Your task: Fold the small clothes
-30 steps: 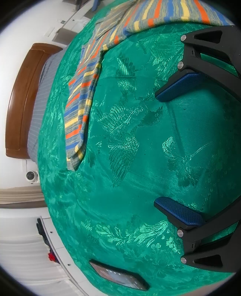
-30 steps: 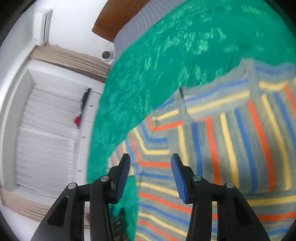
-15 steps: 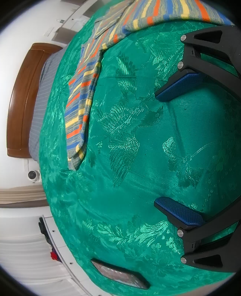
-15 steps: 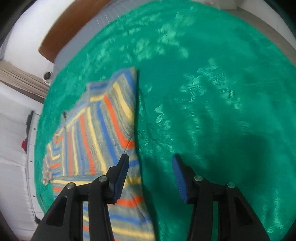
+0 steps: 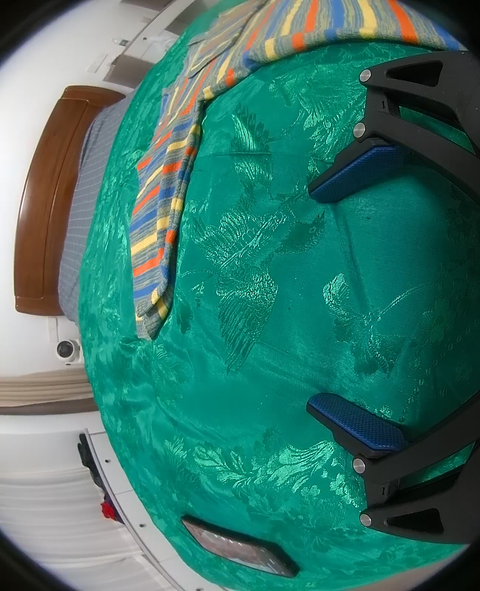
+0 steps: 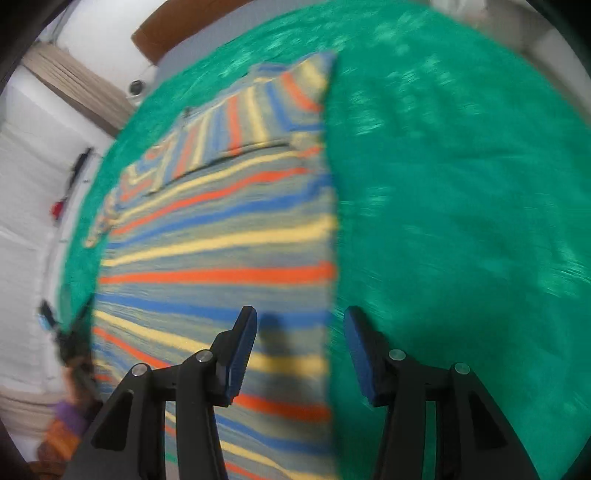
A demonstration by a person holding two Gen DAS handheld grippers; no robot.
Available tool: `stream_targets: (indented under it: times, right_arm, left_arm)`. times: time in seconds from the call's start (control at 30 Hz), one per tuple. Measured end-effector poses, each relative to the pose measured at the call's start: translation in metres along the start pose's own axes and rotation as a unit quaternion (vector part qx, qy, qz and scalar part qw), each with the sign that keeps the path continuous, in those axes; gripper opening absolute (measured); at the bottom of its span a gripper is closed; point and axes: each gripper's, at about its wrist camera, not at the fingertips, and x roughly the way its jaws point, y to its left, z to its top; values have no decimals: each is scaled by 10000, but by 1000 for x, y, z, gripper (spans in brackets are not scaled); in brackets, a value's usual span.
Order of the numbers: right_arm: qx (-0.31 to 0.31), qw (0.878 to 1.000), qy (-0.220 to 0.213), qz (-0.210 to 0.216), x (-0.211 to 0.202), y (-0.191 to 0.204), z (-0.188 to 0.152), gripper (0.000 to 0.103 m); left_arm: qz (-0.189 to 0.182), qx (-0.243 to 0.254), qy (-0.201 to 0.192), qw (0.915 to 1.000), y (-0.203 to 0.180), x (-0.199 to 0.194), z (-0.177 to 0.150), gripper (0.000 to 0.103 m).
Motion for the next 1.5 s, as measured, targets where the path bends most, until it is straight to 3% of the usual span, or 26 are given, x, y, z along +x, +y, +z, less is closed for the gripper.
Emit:
stream_targets:
  times: [0.13, 0.27, 0.47, 0.63, 1.03, 1.2, 1.5]
  right_arm:
    - [-210, 9984, -487, -187, -37, 6, -15, 55]
    - [-473, 9936, -853, -575, -42, 26, -20, 61]
    - [-647, 9924, -892, -539, -44, 39, -30, 61]
    - [-514, 9915, -1004, -654, -38, 51, -38, 73]
    - [-420, 9906, -1000, -828, -31, 71, -63, 73]
    - [-474, 9892, -1111, -829, -36, 85, -67, 73]
    - [-476, 9873, -1244, -862, -44, 99, -73, 73]
  left_arm:
    - [7, 0, -2, 10000, 0, 0, 0, 103]
    - [0, 4, 2, 10000, 0, 0, 0, 103]
    - [13, 51, 19, 10000, -1, -2, 0, 103]
    - [0, 72, 53, 10000, -1, -2, 0, 103]
    - [70, 290, 136, 9995, -13, -7, -3, 103]
    - [190, 694, -49, 9974, -22, -17, -2, 103]
    - [-299, 370, -380, 9981, -12, -35, 6, 103]
